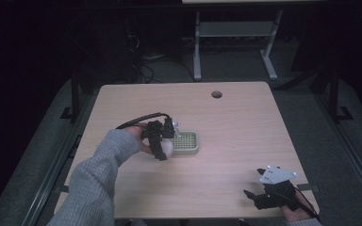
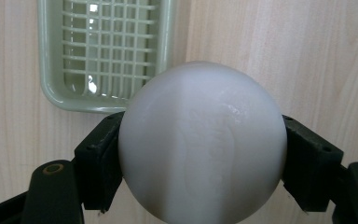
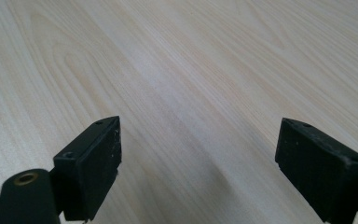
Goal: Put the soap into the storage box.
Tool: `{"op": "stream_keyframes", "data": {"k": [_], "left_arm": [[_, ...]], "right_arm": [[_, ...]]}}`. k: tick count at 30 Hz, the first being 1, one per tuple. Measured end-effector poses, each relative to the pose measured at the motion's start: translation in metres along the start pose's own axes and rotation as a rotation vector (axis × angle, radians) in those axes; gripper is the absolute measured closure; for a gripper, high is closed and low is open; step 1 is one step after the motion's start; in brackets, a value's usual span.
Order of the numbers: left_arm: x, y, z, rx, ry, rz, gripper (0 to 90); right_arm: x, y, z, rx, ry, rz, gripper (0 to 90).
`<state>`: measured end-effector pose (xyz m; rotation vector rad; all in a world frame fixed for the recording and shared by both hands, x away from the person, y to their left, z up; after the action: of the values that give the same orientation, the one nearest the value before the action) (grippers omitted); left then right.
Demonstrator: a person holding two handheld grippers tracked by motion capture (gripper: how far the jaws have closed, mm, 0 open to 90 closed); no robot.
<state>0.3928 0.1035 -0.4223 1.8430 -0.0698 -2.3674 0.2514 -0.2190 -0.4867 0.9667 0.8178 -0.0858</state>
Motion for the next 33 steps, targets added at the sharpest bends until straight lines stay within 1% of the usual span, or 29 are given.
{"op": "stream_keyframes", "data": {"k": [1,5,8,9,11,14,16,19,20,22,23,25,27,28,29,33], "left_arm": [[-0.001,0.001,-0.002,0.007,0.011,-0.003,24.4],[-0.002,0.005,-0.005,0.007,0.015,0.006,24.4],[-0.003,0.008,-0.007,0.008,0.014,-0.002,24.4],[-0.003,0.009,-0.009,0.014,0.023,-0.002,24.4],[-0.004,0.01,-0.009,0.014,0.016,0.003,24.3],[-0.005,0.015,-0.012,0.018,0.021,-0.007,24.4],[-0.005,0.016,-0.013,0.015,0.022,-0.006,24.3],[-0.007,0.022,-0.016,0.025,0.024,-0.01,24.4],[-0.007,0.023,-0.017,0.022,0.024,-0.006,24.4],[-0.007,0.026,-0.018,0.017,0.012,0.0,24.4],[-0.007,0.027,-0.019,0.025,0.019,-0.004,24.4],[-0.007,0.029,-0.021,0.027,0.02,-0.008,24.4],[-0.007,0.032,-0.022,0.024,0.013,-0.01,24.3],[-0.008,0.033,-0.023,0.032,0.023,-0.011,24.4],[-0.008,0.035,-0.024,0.029,0.022,-0.006,24.3],[-0.009,0.041,-0.026,0.029,0.023,0.003,24.4]], "right_arm": [[0.0,0.0,0.0,0.001,0.001,0.0,13.9],[0.0,0.0,0.0,0.002,0.001,-0.002,13.9],[0.0,0.0,0.0,0.004,0.001,-0.004,13.9],[0.0,0.0,0.0,0.003,0.0,-0.002,13.9],[0.0,0.0,0.0,0.004,0.0,-0.002,13.9],[0.0,0.0,0.0,0.004,0.0,-0.001,13.9],[0.0,0.0,0.0,0.005,0.0,-0.002,13.9],[0.0,0.0,0.0,0.008,0.0,-0.001,13.9],[0.0,0.0,0.0,0.006,0.0,-0.001,13.9],[0.0,0.0,0.001,0.007,0.0,-0.001,13.9],[0.0,0.0,0.001,0.007,0.0,-0.001,13.9],[0.0,0.0,0.001,0.006,-0.001,0.001,14.0],[0.0,0.0,0.001,0.005,-0.001,0.001,13.9],[0.0,0.0,0.001,0.003,-0.002,0.002,13.9],[0.0,0.0,0.0,0.014,0.002,0.001,13.9],[0.0,0.0,0.0,0.017,0.003,0.002,14.0]]}}
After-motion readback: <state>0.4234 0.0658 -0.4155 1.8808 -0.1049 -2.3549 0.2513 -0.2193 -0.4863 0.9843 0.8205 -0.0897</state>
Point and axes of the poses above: each handheld gripper's, and its own axes: x roughly forward along the jaws, y roughly out of its top, z roughly to its right, the point moved 5 cm from there along x, roughly forward along the jaws, and after that the axes turned 14 degrees about -y, right-handed, at the moved point
